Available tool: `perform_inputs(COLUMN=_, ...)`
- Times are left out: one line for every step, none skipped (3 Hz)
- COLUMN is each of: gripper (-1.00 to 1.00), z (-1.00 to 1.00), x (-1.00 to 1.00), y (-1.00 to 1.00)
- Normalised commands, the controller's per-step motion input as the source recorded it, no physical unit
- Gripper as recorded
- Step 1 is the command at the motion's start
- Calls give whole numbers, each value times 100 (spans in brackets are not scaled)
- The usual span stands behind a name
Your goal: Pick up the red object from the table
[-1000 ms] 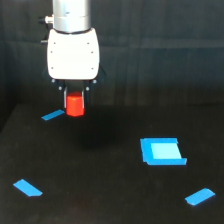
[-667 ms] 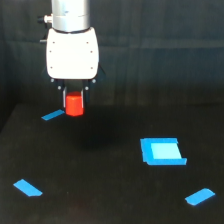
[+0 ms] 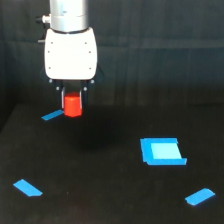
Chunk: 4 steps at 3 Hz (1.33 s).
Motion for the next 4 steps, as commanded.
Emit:
perform_inputs(gripper=-98, z=-7, x=4, y=-10)
perform_inputs(gripper=-100, z=-8, x=-5, y=-7)
perform_inputs(gripper=-97, z=-15, x=11, y=-15)
perform_inputs(gripper=-99, z=-11, x=-3, y=-12)
